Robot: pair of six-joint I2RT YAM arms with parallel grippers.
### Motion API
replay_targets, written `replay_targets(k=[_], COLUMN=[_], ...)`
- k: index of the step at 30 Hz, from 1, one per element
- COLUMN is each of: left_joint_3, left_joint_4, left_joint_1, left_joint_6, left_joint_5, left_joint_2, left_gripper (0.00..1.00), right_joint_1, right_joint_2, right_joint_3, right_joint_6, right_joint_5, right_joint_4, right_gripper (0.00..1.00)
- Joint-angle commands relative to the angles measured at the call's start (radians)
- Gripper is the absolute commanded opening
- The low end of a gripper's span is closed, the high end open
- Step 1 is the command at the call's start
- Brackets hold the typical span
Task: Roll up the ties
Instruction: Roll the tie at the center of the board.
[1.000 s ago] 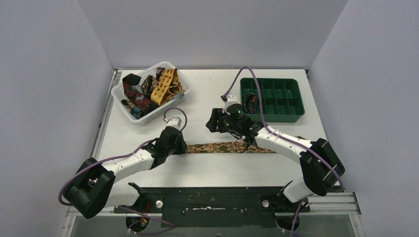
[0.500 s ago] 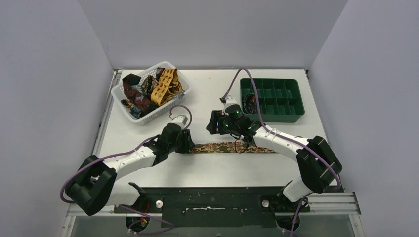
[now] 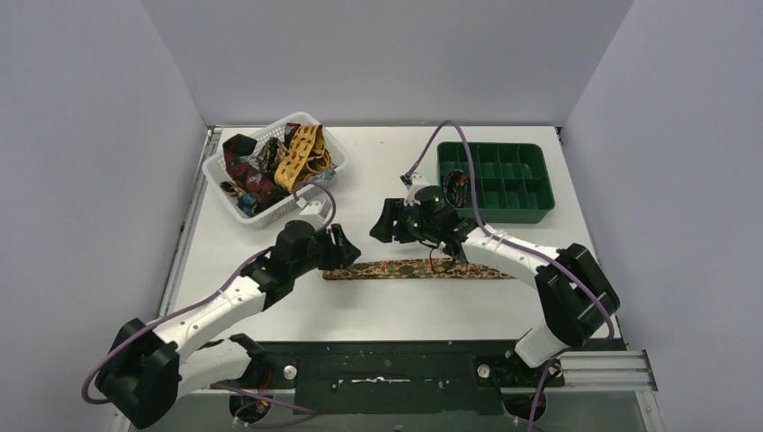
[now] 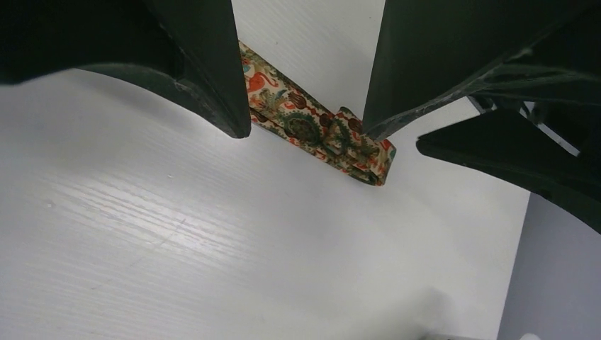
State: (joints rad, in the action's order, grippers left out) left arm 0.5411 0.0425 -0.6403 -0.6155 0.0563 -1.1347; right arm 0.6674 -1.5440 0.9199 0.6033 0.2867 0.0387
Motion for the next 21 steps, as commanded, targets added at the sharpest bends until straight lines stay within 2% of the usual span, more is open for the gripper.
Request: replay_targets(k=[1, 5, 8, 10, 13, 15, 21], left_joint_3=[-0.02, -0.091, -0.144, -0.169, -0.193, -0.204, -0.222], left_joint_4=[-0.026, -0.041, -0.04, -0.033, -0.04, -0.083, -0.168], left_joint_1=[0.06, 0.185, 0.255, 0.278, 0.301, 0.325, 0.395], left_joint_6=[-0.046, -0.089, -0.126, -0.145, -0.182, -0.199, -0.223], left_joint_5=[-0.04, 0.052, 0.108, 0.125, 0.115, 0.104, 0.103], left_joint_2=[0.125, 0.157, 0.172, 0.19, 0.225, 0.247, 0.337], left_gripper=[0.5, 0.53, 0.53, 0.53, 0.53, 0.53, 0.53], right_joint_1=[0.012, 0.053, 0.09, 0.124, 0.154, 0.152, 0.153], right_joint_2=[-0.062, -0.126, -0.17, -0.187, -0.224, -0.241, -0.28], right_joint_3=[0.01, 0.023, 0.06, 0.093, 0.149, 0.159, 0.135], right_joint_6=[0.071, 0.101, 0.055, -0.061, -0.295, -0.422, -0.803], right_joint_5=[0.146, 0.185, 0.228, 0.218, 0.189, 0.198, 0.343], right_joint_4=[0.14, 0.181, 0.183, 0.152, 0.088, 0.085, 0.174], right_gripper=[0.59, 0.55, 0.54, 0.59, 0.76, 0.83, 0.88])
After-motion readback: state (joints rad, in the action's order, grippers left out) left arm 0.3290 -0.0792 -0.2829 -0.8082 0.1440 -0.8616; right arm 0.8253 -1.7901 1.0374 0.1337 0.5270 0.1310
